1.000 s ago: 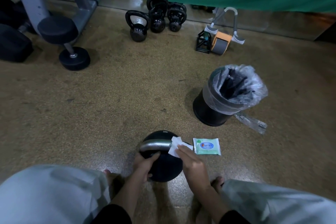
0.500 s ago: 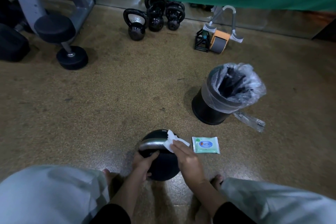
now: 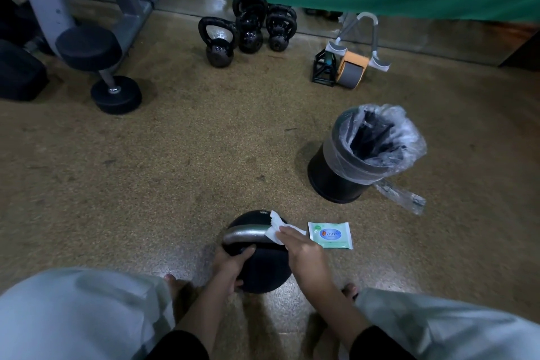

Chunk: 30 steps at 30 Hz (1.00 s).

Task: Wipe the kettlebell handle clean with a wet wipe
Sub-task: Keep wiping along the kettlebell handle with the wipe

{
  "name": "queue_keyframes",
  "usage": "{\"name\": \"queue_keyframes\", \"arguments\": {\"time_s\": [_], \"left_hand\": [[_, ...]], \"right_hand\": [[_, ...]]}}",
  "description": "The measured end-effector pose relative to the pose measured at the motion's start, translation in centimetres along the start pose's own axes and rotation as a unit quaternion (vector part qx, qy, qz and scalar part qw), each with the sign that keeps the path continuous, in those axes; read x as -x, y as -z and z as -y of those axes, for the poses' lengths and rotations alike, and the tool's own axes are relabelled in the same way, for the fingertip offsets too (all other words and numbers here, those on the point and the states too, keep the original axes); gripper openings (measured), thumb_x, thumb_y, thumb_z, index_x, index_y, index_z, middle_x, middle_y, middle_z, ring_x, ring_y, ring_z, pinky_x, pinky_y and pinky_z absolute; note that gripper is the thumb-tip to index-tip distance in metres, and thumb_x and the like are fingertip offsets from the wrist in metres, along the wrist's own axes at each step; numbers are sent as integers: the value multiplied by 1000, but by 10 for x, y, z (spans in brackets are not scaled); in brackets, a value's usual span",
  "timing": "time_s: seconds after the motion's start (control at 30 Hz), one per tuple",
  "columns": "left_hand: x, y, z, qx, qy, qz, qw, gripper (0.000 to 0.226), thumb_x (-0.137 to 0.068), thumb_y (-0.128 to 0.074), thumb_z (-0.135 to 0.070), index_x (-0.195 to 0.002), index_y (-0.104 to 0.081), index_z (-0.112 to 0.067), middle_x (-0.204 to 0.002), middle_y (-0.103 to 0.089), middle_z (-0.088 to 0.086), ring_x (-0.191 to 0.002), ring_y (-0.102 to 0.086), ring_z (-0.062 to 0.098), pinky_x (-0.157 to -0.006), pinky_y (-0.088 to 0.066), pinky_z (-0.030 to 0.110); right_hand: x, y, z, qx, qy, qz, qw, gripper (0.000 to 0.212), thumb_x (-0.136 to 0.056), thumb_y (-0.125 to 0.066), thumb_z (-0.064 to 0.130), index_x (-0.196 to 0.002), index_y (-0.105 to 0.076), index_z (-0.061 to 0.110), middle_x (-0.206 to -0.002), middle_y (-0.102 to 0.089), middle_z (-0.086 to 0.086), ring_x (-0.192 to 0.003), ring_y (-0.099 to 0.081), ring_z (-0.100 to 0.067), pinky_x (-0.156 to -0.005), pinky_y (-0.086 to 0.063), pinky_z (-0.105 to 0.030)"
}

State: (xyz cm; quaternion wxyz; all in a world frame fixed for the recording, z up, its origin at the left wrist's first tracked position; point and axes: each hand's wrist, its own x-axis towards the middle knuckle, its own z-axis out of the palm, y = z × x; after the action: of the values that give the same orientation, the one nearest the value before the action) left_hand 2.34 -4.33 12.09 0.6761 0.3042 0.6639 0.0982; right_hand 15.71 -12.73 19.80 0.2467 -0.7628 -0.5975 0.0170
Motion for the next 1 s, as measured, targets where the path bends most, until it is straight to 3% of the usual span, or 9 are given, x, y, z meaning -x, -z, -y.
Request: {"name": "queue_keyframes", "arguments": {"time_s": [0.1, 0.17, 0.27, 0.37, 0.47, 0.63, 0.77, 1.0], "left_hand": [[-3, 0, 0, 4, 1, 3, 1000, 63, -73, -83, -29, -125, -50, -17, -120, -62, 11, -101, -55, 31, -61, -50, 37], [-4, 0, 1, 5, 2, 2, 1000, 64, -73, -84, -29, -127, -50, -17, -121, -62, 11, -103, -55, 32, -64, -50, 39], [-5, 0, 3, 7, 5, -2, 1000, 71, -73, -84, -28, -132, -48, -16, -128, -58, 11, -115, -54, 36, -69, -50, 45], [-7, -1, 3, 6, 1, 0, 1000, 71, -72, -84, -28, -132, -47, -16, -129, -57, 11, -118, -52, 37, -72, -51, 47], [-7, -1, 1, 10, 7, 7, 1000, 68, -74, -83, -25, -131, -48, -16, -129, -57, 11, -119, -51, 37, -77, -51, 49], [-7, 0, 2, 1, 6, 3, 1000, 68, -75, -82, -27, -132, -47, -16, -132, -54, 13, -119, -51, 37, -74, -52, 46], [-7, 0, 2, 7, 2, 10, 1000, 69, -74, -83, -29, -132, -48, -17, -132, -55, 11, -119, -52, 35, -71, -51, 43], [-8, 1, 3, 3, 5, 4, 1000, 71, -73, -83, -29, -132, -47, -18, -134, -54, 10, -119, -51, 36, -69, -51, 43]], "right_hand": [[-16, 7, -1, 0, -61, 78, 995, 35, -72, -63, -6, -95, -75, 18, -95, -75, 0, -83, -72, -17, -72, -53, -23], [-36, 5, -1, 20, -120, 162, 979, 33, -83, -52, 0, -100, -73, 18, -98, -73, -6, -87, -68, -25, -75, -50, -29], [-54, 3, -1, 12, -141, 245, 959, 34, -82, -45, 3, -98, -71, 18, -95, -70, -13, -91, -64, -32, -76, -48, -33], [-54, 12, -6, 0, -103, 258, 961, 38, -83, -47, 0, -104, -73, 17, -104, -70, -9, -98, -63, -28, -84, -47, -30], [-63, 20, -12, 4, -119, 290, 950, 36, -87, -48, 2, -109, -72, 17, -106, -70, -10, -100, -63, -26, -85, -45, -28], [-93, 12, 2, 7, -141, 378, 915, 21, -92, -56, 23, -103, -73, 18, -107, -69, -8, -103, -62, -23, -85, -46, -26], [-93, 15, 14, 12, -97, 373, 923, 34, -86, -49, 2, -109, -71, 13, -112, -69, -9, -106, -60, -25, -87, -43, -23], [-101, 19, 9, 27, -137, 404, 904, 27, -90, -53, 9, -110, -71, 13, -115, -68, -7, -108, -60, -23, -89, -46, -26]]}}
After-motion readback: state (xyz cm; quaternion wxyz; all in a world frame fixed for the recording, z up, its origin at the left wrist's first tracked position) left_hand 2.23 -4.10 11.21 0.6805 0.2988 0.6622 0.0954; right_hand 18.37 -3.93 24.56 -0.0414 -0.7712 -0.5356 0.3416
